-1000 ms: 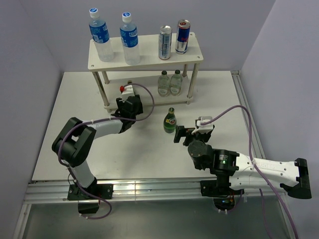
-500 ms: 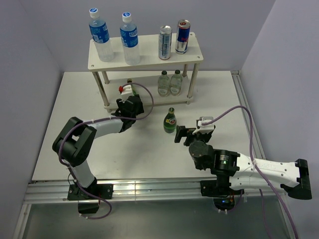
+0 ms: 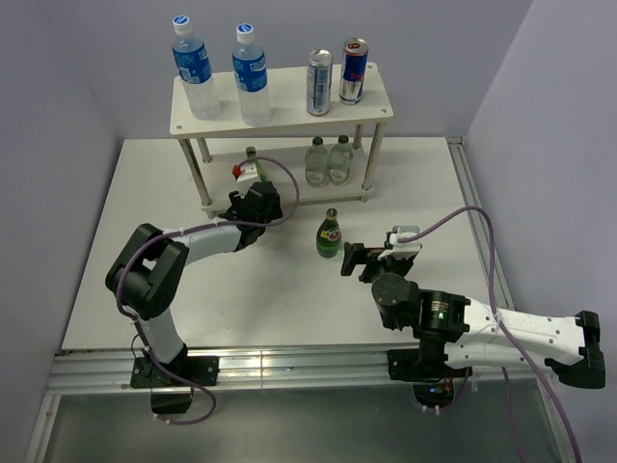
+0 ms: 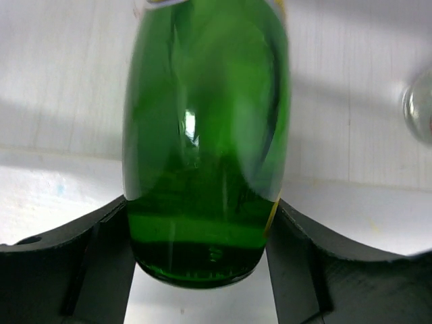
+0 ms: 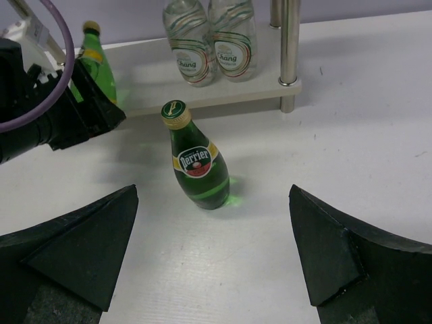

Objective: Place and organize the beverage onto the shelf

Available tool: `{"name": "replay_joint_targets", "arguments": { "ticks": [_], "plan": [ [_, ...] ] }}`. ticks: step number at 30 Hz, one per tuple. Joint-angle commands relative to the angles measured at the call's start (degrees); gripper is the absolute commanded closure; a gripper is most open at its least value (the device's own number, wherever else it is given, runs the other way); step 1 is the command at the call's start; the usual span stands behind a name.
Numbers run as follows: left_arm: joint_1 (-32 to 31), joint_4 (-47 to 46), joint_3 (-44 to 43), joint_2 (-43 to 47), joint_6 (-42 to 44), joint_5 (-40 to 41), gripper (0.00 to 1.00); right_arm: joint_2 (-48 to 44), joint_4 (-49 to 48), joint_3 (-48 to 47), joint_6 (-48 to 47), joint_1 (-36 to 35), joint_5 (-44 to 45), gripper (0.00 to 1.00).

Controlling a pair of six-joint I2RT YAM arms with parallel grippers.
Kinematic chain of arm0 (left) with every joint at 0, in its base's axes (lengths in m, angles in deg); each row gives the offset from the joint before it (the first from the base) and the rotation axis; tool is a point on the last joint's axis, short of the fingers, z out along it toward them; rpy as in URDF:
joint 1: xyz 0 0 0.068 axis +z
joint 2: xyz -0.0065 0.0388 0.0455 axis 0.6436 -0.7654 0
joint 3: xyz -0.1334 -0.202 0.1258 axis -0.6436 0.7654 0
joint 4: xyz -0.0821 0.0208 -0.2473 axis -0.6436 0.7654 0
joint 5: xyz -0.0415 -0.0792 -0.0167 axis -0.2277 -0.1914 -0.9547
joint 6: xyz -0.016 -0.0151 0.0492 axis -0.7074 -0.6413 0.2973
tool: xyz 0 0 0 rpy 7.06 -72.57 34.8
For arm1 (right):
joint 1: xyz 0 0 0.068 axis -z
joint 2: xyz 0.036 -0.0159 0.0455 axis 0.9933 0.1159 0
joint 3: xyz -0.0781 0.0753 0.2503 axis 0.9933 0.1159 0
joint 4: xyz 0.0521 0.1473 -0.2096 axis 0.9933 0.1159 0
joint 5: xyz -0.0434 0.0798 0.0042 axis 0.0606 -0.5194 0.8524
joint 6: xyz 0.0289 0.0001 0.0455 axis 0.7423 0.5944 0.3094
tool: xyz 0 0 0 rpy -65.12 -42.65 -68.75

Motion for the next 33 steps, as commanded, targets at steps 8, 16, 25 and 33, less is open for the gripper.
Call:
{"name": "replay_joint_targets", "arguments": {
  "ticks": [8,16,25,33],
  "plan": [
    [-5.85,11.99,8.11,0.26,-6.79,-6.53,1.00,-2.01,1.82,0.52,2.95,0.39,2.42,0.00],
    [-6.47,12.60,7.15,-2.02,-7.24,-6.44,0.94,-2.71,4.54,0.44,5.15,0.31,3.04,0.00],
    [-7.26,14.80,6.88,-1.50,-7.94,-5.57,0.01,-4.12,5.34,1.14,6.12,0.31,3.30,0.00],
    [-7.88,16.91,5.40,-0.09,-6.80,-1.96,0.01,-4.82,5.34,1.41,6.29,0.39,3.30,0.00]
  ]
}}
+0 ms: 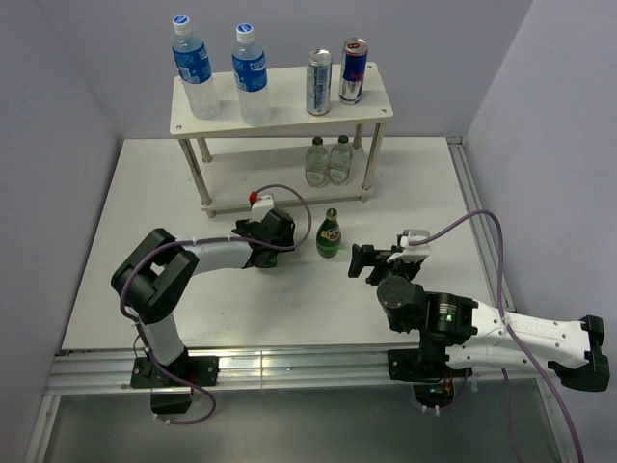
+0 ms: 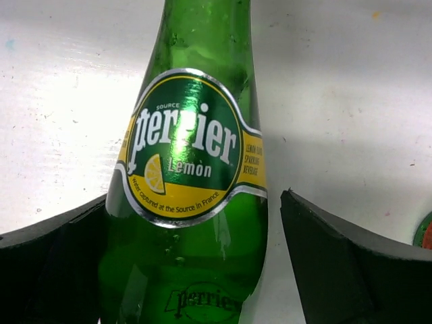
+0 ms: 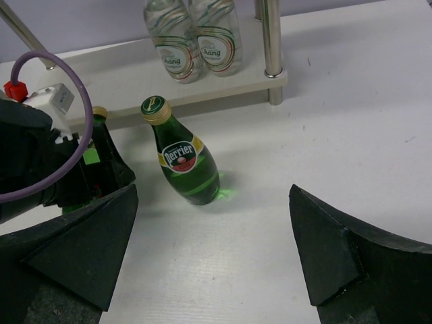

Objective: Place and organize the beverage onto the shelf

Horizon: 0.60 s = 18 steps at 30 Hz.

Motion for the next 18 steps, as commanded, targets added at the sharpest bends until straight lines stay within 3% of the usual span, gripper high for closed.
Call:
{"name": "replay_joint_targets", "arguments": {
  "ticks": [1,3,5,6,9,14,18],
  "plan": [
    [-0.27,6.51,-0.71,-0.83,-1.48,-0.67,0.01,-1.04,-0.43,0.31,1.33,0.31,1.79,0.00],
    [-0.19,6.95,-1.94,-1.36,-1.05,-0.58,0.06,-1.22,-0.26,0.40,1.51,0.31,1.97,0.00],
    [-0.19,7.04,-2.38,-1.54,-1.13,-0.93,0.33,-1.39,0.18,0.31,1.86,0.39,2.23,0.00],
    [-0.19,7.13,-2.73,-1.71,-1.13,-1.02,0.62,-1.74,0.70,0.23,2.12,0.31,2.58,0.00],
    [-0.27,7.91,-3.17,-2.24,-1.66,-0.67,1.00,-2.27,0.45,0.75,1.95,0.39,2.67,0.00],
    [-0.36,8.44,-2.74,-0.67,-2.01,0.82,1.00,-1.75,0.53,0.49,2.21,0.31,2.76,0.00],
    [-0.45,9.24,-2.21,5.82,-0.96,5.47,1.00,-1.39,0.36,0.49,2.04,0.39,2.76,0.00]
  ]
}}
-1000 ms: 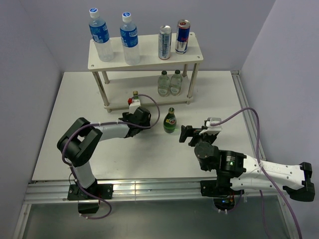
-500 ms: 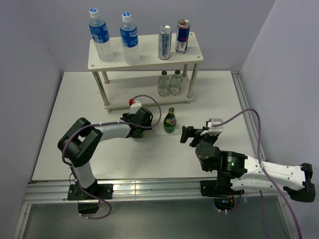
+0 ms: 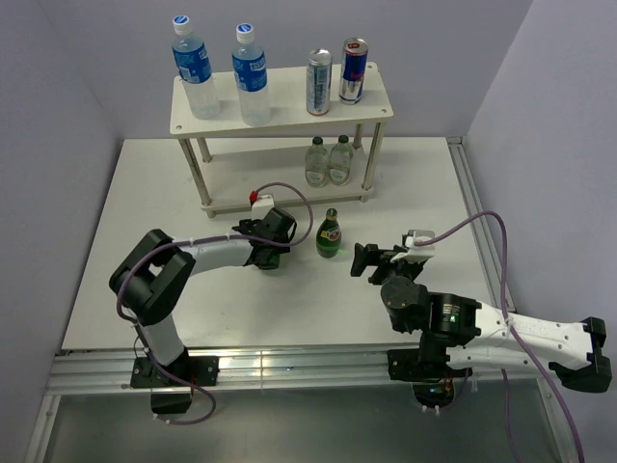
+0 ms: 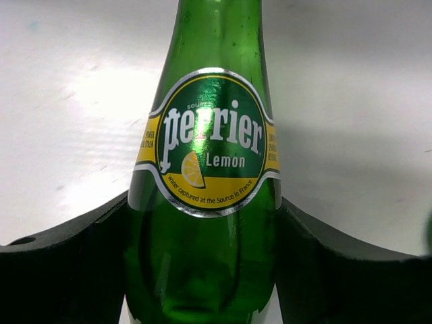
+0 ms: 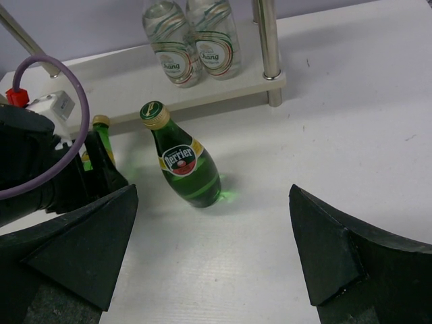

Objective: Place and organize the beverage onto the shelf

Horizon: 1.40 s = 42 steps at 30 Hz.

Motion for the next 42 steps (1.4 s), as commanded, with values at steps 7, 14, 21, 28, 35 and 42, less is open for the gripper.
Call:
{"name": "replay_joint_targets", "arguments": {
  "ticks": [7,14,21,28,35,42],
  "plan": [
    [-0.01,-6.44,2.50,14.72,9.56,16.16,1.00,0.69,-1.64,0.40,0.30,0.37,2.28,0.00],
    [1.56,-40.88,12.25,18.86,24.07,20.82,1.00,1.30,-2.43,0.40,-0.57,0.28,2.45,0.00],
    [10.26,-69.27,15.95,9.99,29.00,14.94,1.00,1.48,-3.39,0.75,-0.93,0.28,2.72,0.00],
    [11.24,-98.90,14.81,0.06,44.26,14.15,1.00,2.62,-3.57,0.58,-1.36,0.28,3.16,0.00],
    [11.59,-112.44,9.98,-8.46,50.10,10.90,1.00,4.02,-4.45,0.58,-1.80,0.37,2.98,0.00],
    [13.34,-116.06,6.02,-13.49,48.44,8.00,1.00,5.25,-5.24,0.58,-2.42,1.16,2.28,0.00]
  ]
}}
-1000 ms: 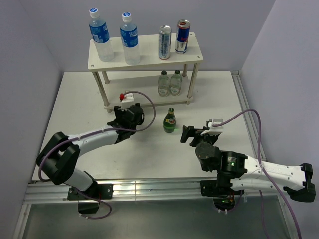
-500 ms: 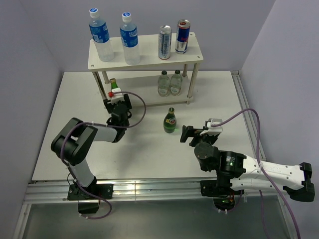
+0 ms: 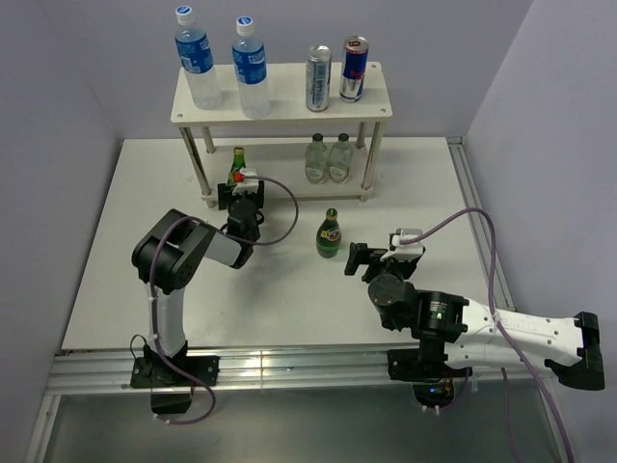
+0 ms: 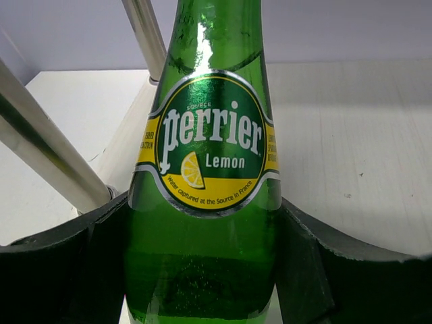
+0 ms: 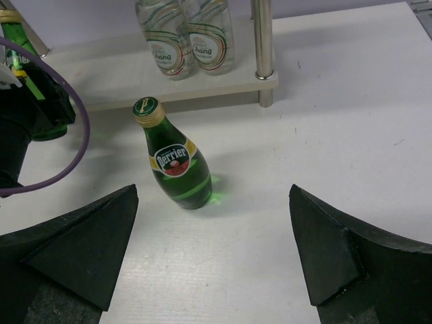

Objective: Place and organize the beverage onto the shelf

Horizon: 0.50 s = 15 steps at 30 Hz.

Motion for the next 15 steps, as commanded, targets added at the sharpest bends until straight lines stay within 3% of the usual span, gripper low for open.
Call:
{"name": "replay_joint_targets", "arguments": {
  "ticks": [1,6,15],
  "plan": [
    [1.78,-37.71,-5.06,-1.51,-0.99,-4.70,1.00,0.82,-2.14,0.56,-0.10,0.92,1.03,0.00],
    [2.49,-37.71,-6.92,-3.19,-1.60,-4.97,1.00,1.61,-4.07,0.73,-0.98,2.15,-0.73,0.00],
    [2.49,-37.71,-4.28,3.40,-2.04,-8.05,1.00,3.37,-5.39,0.73,-1.25,4.18,-2.92,0.00]
  ]
}}
